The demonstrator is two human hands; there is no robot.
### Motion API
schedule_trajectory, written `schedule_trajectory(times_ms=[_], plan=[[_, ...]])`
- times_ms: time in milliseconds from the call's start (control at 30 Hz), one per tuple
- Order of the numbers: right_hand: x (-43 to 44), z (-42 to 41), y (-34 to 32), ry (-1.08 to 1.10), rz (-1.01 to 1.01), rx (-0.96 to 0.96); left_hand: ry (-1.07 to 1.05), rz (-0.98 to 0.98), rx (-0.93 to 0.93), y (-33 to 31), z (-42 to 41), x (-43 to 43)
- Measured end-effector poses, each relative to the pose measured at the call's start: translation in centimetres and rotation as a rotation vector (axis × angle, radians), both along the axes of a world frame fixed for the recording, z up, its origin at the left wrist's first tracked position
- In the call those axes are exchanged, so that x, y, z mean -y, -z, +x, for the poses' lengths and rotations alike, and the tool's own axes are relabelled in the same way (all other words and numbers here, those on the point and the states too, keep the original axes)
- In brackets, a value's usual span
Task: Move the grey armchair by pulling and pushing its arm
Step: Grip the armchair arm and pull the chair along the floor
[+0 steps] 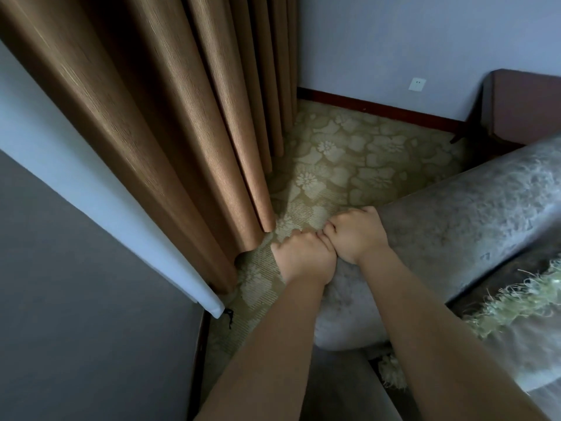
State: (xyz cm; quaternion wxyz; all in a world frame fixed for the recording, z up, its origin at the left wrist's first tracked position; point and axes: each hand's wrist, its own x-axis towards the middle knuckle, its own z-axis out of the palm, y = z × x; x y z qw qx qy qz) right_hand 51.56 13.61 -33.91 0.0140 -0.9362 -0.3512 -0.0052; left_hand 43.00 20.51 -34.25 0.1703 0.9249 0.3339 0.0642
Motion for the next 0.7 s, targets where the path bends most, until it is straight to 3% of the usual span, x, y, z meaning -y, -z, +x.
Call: schedule_trajectory(times_ms=[233,700], plan=[[0.1,-1.1,-0.7,0.000,-0.103,-0.069,0.018,-0.047,0.038,-0.3,-1.3,0.3],[-0.2,-4.3,-0.8,-0.026,-0.053,-0.070,-0.041,-0.040,0.015,-0.6,-4.6,0.5]])
